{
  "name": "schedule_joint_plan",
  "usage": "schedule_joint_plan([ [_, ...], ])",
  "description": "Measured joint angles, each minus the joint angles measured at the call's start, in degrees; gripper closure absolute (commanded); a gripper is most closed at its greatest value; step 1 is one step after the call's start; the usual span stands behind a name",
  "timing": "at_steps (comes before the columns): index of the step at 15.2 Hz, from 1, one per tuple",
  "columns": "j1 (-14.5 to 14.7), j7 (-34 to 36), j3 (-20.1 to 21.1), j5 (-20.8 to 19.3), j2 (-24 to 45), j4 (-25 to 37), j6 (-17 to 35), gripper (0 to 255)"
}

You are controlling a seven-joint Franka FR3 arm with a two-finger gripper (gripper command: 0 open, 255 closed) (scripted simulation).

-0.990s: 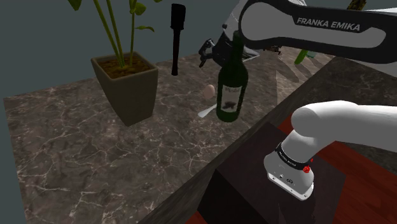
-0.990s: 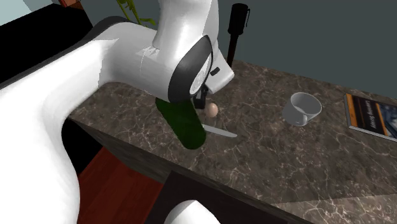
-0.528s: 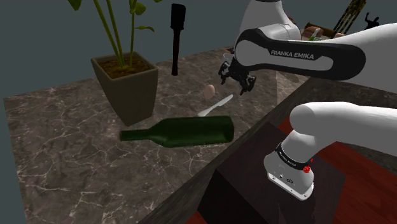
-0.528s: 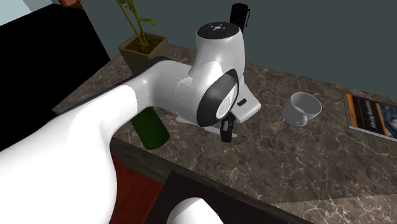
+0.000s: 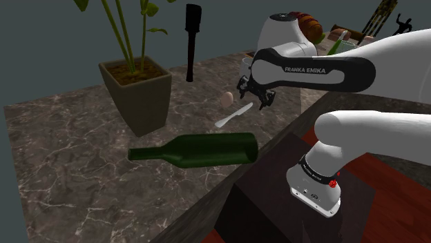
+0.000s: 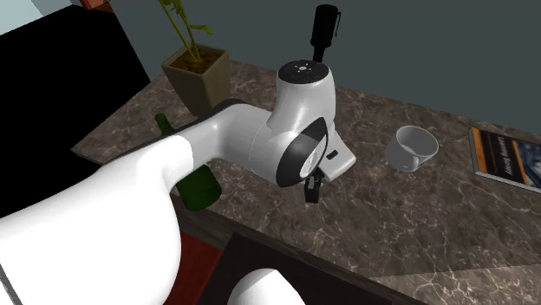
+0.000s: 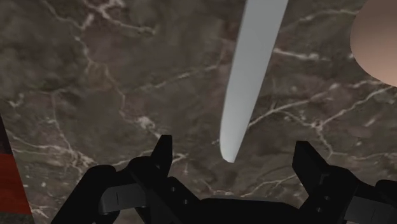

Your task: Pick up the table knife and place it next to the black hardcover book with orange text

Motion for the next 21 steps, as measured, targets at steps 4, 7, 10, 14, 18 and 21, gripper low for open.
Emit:
schedule_joint_plan([
  [4,0.03,-0.01,0.15,0.13,0.08,-0.2,0.29,0],
  [7,0.03,-0.02,0.15,0.13,0.08,-0.21,0.3,255],
  [10,0.04,-0.02,0.01,-0.05,-0.08,-0.01,0.16,255],
  [14,0.05,-0.01,-0.04,-0.09,-0.15,0.03,0.11,255],
  [18,0.1,-0.03,-0.33,-0.26,-0.32,0.2,-0.27,255],
  [21,0.06,-0.17,-1.72,-1.2,-1.17,1.32,-2.47,255],
])
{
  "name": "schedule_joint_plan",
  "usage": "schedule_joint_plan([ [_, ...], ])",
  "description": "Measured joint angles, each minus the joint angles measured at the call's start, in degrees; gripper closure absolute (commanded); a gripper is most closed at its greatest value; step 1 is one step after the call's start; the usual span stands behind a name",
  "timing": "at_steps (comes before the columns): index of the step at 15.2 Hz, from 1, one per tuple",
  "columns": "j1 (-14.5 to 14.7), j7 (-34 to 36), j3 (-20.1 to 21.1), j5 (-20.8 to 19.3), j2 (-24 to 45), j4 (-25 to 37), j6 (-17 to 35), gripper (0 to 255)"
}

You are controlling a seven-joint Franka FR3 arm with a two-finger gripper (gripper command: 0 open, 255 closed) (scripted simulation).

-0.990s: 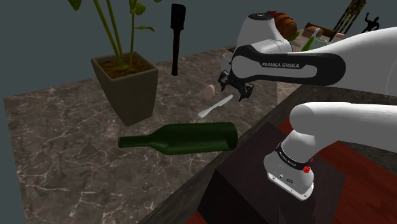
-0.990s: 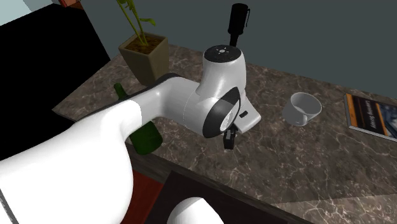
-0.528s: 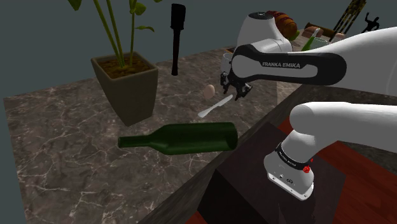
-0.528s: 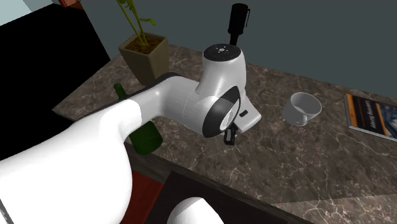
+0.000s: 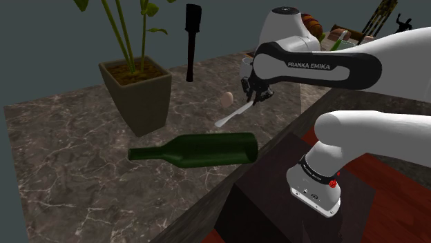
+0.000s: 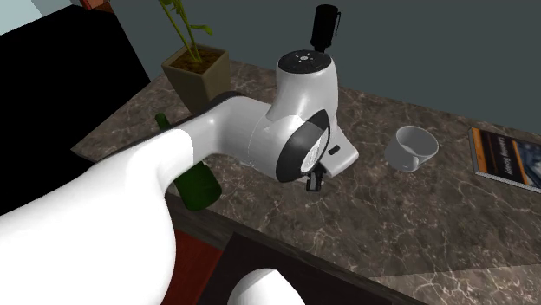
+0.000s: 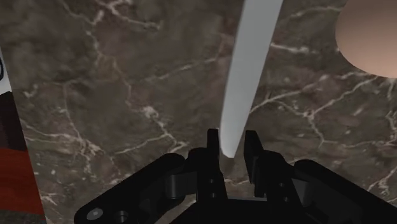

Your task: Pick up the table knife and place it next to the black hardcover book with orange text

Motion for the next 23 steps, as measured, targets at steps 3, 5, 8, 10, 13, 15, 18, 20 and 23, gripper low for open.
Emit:
schedule_joint_plan([
  [3,-0.1,-0.1,-1.36,-1.02,-0.81,1.39,-2.24,255],
  [5,-0.27,-0.27,-2.45,-1.84,-1.34,2.52,-3.89,255],
  [8,-0.75,-0.47,-3.91,-3.07,-1.76,4.53,-6.26,255],
  [10,-0.84,-0.54,-4.87,-3.79,-2.2,5.71,-7.91,255],
  [13,-1.2,-0.76,-6.19,-4.85,-2.51,7.53,-10.05,255],
  [15,-2.77,-2.49,-7.35,-5.96,-1.25,7.77,-9.11,255],
  [18,-5.64,-5.8,-9.12,-7.72,1.38,7.58,-6.39,255],
  [20,-8.38,-8.37,-10.4,-9.31,4.24,8.24,-4.18,255],
  [23,-11.66,-11.54,-11.98,-11.26,7.82,8.95,-1.31,255],
])
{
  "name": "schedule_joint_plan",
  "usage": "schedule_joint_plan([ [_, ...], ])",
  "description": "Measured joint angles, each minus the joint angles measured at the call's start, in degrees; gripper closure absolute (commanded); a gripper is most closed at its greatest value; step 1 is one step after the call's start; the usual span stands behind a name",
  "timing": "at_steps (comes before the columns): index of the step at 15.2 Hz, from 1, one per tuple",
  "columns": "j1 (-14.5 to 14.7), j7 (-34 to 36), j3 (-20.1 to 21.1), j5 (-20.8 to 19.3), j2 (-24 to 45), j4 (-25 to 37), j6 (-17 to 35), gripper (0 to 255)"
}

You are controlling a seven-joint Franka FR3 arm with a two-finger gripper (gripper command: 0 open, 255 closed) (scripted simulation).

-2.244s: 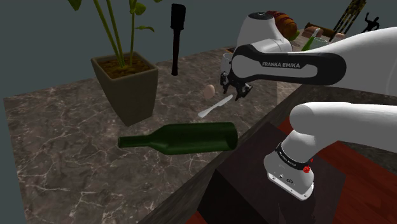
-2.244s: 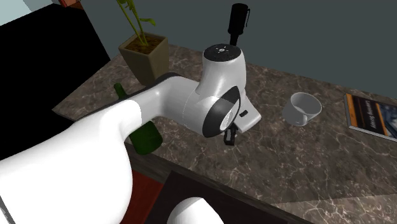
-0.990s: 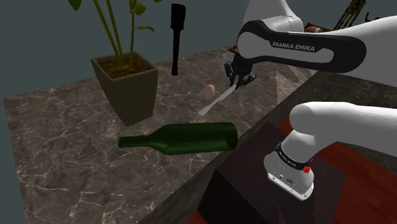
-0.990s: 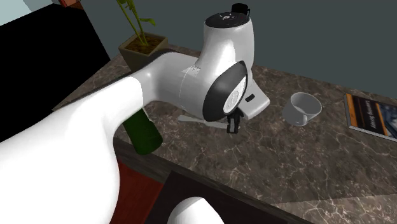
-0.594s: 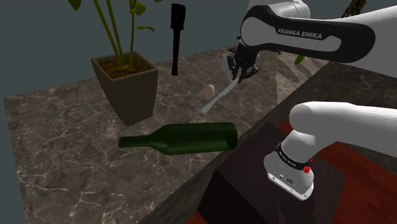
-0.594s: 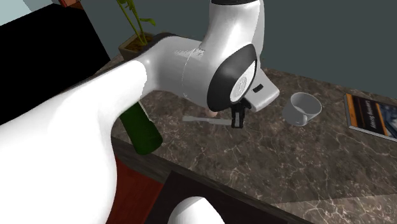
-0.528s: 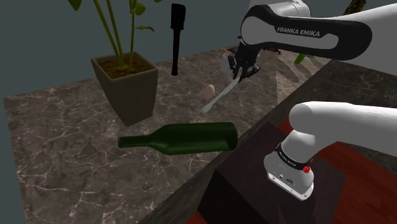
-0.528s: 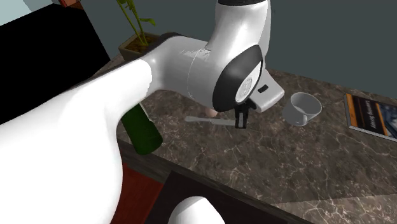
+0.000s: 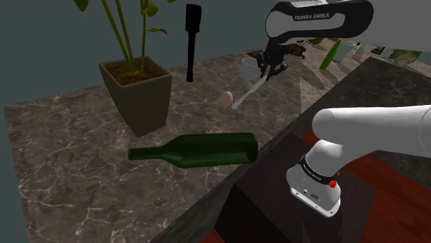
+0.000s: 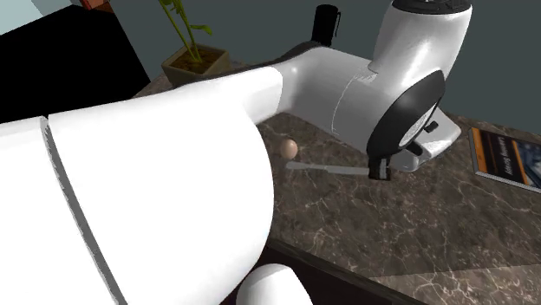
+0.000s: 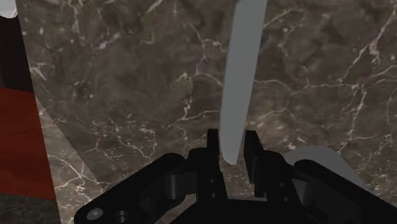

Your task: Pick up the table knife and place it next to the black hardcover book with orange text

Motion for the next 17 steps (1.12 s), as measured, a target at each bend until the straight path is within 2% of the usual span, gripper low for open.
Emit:
schedule_joint_plan([
  [9,-10.65,-7.55,-3.27,-7.02,14.49,7.02,7.38,255],
  [17,-19.07,-10.35,-4.0,-15.13,30.32,19.06,10.45,255],
])
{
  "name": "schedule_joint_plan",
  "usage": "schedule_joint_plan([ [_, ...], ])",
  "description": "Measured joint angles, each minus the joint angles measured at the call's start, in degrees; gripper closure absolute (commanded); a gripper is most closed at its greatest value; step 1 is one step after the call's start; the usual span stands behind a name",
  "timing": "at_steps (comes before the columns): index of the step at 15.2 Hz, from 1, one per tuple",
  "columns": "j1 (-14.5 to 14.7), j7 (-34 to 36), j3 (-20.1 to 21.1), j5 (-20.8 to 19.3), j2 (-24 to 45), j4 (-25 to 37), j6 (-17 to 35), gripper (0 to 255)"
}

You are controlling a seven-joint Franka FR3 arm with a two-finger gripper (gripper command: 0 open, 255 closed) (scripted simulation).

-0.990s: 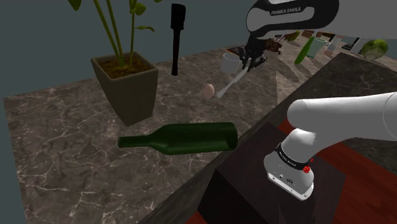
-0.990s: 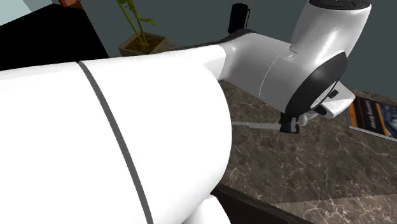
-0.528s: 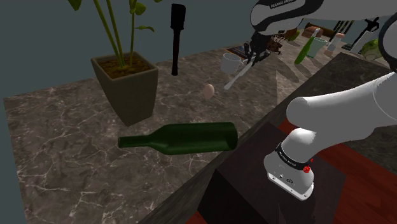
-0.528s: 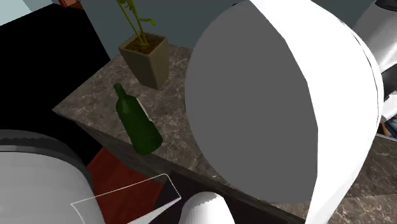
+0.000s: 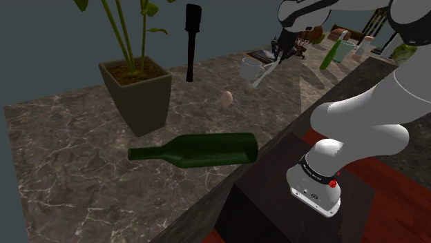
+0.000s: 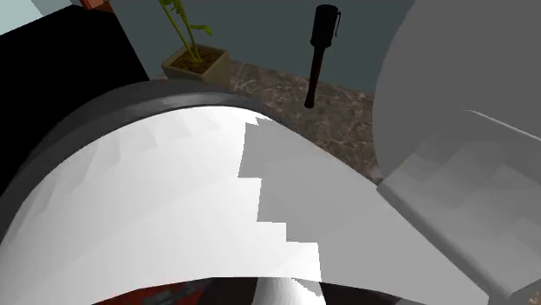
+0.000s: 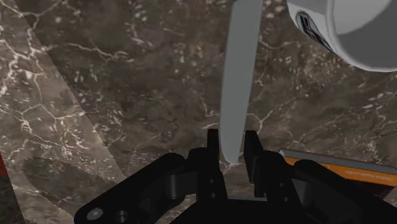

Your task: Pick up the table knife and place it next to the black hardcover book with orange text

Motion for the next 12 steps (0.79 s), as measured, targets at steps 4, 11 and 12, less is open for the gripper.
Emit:
schedule_joint_plan([
  [4,-1.06,0.32,0.28,-1.78,3.15,0.56,2.26,255],
  [11,-1.48,2.01,1.29,-3.5,5.71,-2.49,7.52,255],
  [12,-1.61,2.22,1.39,-3.87,6.22,-2.88,8.35,255],
])
